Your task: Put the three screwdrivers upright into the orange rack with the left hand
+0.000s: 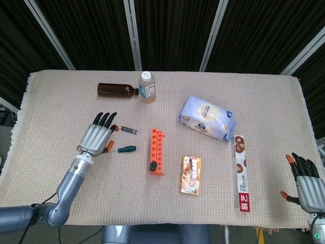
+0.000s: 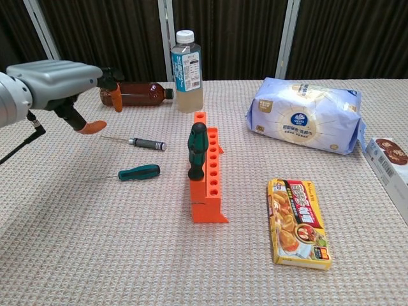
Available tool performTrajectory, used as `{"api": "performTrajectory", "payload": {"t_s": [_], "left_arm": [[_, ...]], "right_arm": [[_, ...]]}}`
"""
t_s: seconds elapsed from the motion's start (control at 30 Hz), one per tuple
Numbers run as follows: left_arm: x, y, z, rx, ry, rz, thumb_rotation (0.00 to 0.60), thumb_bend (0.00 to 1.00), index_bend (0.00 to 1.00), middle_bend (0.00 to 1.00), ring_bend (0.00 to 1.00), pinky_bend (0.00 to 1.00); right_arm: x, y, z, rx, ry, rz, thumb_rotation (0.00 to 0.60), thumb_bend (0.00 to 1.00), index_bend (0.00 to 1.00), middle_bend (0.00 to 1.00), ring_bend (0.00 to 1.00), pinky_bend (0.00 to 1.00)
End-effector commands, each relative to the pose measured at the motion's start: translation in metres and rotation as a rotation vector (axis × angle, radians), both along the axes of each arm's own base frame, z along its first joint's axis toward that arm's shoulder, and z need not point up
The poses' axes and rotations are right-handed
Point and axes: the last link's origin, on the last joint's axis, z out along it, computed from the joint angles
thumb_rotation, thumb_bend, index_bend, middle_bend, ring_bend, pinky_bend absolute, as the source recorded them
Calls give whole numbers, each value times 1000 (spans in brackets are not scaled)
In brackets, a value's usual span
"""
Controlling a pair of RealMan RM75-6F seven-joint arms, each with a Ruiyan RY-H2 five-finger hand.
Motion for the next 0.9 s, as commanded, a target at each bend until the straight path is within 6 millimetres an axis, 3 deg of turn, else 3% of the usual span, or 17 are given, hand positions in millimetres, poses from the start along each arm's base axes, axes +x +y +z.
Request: {"api": "performTrajectory", "payload": {"t_s": [0.03,0.33,0.43,0.9], "left_arm": [[8,7,-22,-8,102,-8,600,399,347,0,0,0],[24,11,-60,-36,227,6,600,396,373,0,0,0],[27,8,-70,-44,253,8,600,341,377,0,0,0],[29,5,-98,-38,285,26,600,308,382,0,0,0]], "right_arm": [[0,1,0,-2,2,-1,600,0,0,0,0,0],[-2,5,1,-6,0,-14,600,0,0,0,0,0],[-2,5,1,-4,0,-14,600,0,0,0,0,0],[-5,5,2,-4,-1,-21,600,0,0,0,0,0]]}}
